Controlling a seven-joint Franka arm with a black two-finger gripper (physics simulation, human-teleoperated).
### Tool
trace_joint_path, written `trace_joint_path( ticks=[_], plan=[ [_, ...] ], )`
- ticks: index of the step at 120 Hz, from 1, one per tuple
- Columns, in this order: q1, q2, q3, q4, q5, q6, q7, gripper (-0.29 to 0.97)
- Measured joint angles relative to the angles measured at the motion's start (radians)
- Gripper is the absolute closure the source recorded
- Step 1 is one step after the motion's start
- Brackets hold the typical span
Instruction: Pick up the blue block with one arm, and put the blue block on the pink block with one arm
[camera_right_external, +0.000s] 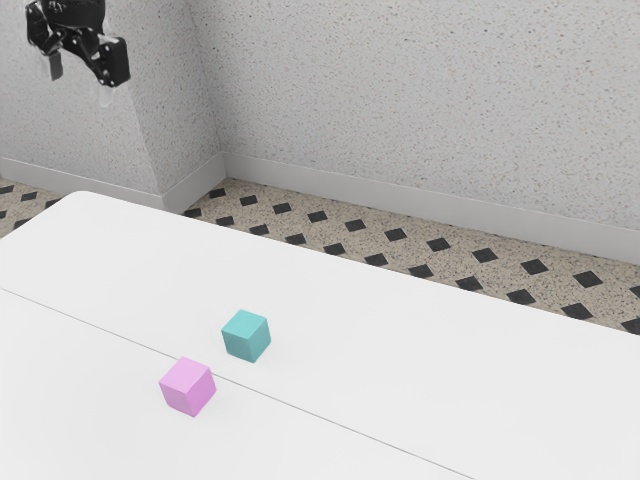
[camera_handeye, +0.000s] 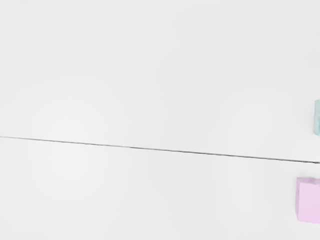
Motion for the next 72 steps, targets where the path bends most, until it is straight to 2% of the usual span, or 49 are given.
trace_joint_path(
  ticks=[8, 19, 24, 38, 57, 72],
  plan=[
    [0.035, 0.053, -0.003, -0.01, -0.047, 0.031, 0.008, 0.0],
    [0.189, 0.073, -0.011, -0.037, -0.089, 0.06, 0.018, 0.0],
    [0.226, 0.083, -0.011, -0.067, -0.102, 0.079, 0.017, 0.0],
    [0.246, 0.113, -0.007, -0.211, -0.16, 0.164, -0.009, 0.0],
    [0.299, 0.259, -0.013, -0.267, -0.276, 0.256, -0.045, 0.0],
    [0.305, 0.29, -0.036, -0.365, -0.359, 0.364, -0.083, 0.0]
  ],
)
